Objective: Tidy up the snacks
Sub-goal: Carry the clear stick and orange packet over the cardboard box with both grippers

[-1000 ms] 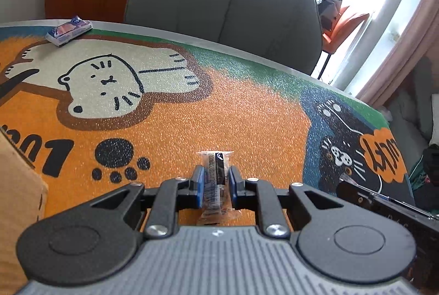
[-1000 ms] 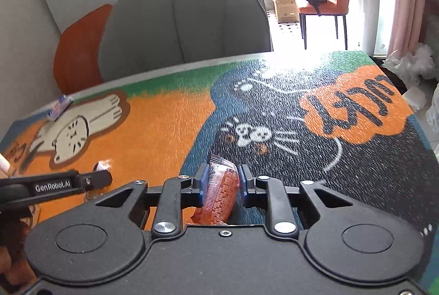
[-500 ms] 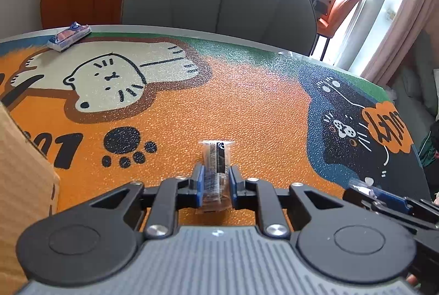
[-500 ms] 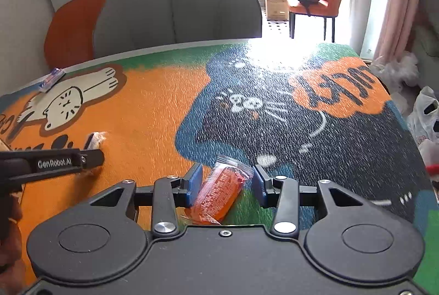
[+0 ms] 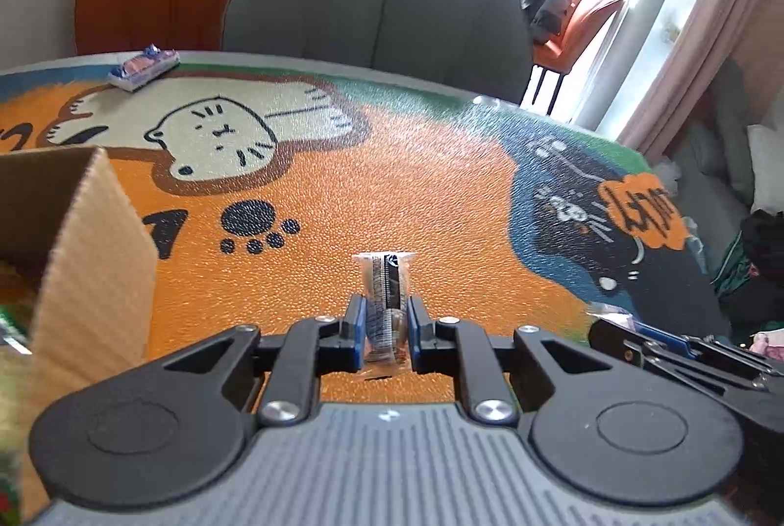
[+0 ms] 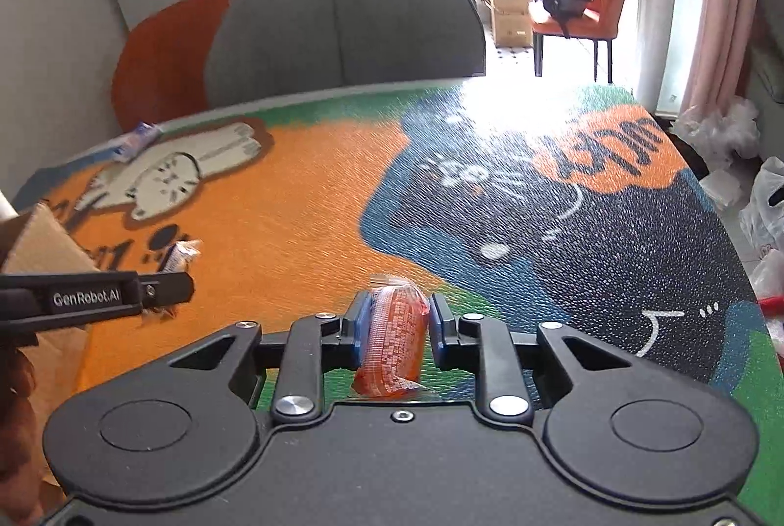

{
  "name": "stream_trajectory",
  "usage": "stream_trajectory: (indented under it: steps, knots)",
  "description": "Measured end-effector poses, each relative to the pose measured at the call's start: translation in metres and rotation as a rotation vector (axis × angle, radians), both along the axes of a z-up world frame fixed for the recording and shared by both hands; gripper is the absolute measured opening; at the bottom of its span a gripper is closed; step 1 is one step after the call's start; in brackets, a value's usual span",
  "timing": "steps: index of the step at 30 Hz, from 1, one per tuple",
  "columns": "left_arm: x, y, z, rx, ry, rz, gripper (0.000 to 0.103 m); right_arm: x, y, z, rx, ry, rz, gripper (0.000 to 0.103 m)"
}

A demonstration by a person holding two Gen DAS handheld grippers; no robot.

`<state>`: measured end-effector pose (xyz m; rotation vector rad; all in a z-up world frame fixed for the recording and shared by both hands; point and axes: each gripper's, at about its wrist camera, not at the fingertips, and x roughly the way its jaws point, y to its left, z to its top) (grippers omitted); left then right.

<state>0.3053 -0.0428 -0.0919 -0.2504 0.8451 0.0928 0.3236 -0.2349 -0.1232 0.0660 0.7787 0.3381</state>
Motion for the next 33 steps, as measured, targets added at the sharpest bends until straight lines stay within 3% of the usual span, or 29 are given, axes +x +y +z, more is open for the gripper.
stream_trajectory:
  steps: [19,33]
  knots:
    - [-0.083,0.045,0.078,0.001,-0.149,0.040,0.016,-0.062,0.051,0.083,0.125,-0.147,0.141,0.023]
    - [-0.132,0.104,0.089,0.028,-0.165,0.146,0.016,-0.090,0.104,0.104,0.145,-0.190,0.261,0.023]
